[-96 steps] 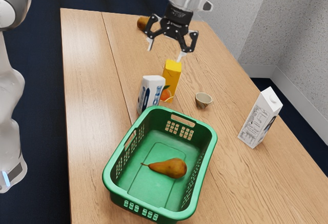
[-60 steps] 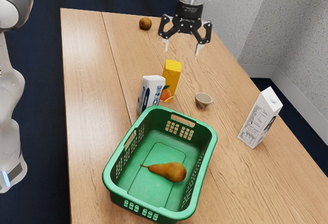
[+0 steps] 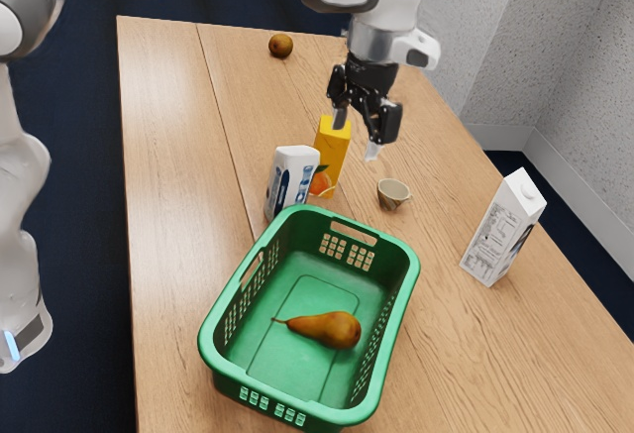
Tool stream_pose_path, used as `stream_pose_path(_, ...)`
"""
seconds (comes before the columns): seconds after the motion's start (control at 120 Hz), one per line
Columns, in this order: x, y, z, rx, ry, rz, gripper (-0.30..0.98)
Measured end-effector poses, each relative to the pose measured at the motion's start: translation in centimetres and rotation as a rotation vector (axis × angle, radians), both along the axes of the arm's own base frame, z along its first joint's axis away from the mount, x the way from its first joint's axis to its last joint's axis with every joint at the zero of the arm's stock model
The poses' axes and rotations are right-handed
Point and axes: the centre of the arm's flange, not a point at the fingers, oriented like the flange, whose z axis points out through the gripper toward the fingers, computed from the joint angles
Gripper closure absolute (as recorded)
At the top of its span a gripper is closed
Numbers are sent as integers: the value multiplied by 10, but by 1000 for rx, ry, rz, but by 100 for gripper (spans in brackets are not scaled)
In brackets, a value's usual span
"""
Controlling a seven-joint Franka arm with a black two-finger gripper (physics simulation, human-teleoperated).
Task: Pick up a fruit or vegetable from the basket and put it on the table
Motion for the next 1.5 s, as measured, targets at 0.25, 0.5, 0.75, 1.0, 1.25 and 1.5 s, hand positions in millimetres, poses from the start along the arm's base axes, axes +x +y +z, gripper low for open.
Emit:
stream_pose_path(0.25,-23,-109,-60,-16,-66,-471,0)
stream_pose_path(0.5,-39,-125,-128,-89,-79,-639,0)
stream_pose_path(0.75,-44,-128,-148,-119,-126,-731,0)
stream_pose_path(1.0,-59,-138,-160,-124,-132,-823,0)
stream_pose_path(1.25,-52,-132,-171,-124,-126,-848,0)
stream_pose_path(1.5,-47,-142,-183,-109,-133,-897,0)
